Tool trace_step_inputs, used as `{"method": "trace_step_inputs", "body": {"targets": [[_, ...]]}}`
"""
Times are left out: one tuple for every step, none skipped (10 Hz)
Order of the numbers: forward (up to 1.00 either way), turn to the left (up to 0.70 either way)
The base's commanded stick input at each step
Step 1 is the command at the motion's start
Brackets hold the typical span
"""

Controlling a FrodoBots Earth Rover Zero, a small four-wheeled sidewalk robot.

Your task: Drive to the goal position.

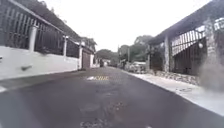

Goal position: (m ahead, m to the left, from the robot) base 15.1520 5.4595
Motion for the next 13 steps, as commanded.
{"method": "trace_step_inputs", "body": {"targets": [[0.5,0.0],[0.5,0.0],[0.5,0.0],[0.5,0.0],[0.5,0.0],[0.5,0.0],[0.5,-0.07],[0.5,-0.29],[0.5,-0.45],[0.5,-0.45],[0.5,-0.01],[0.5,0.0],[0.5,0.0]]}}
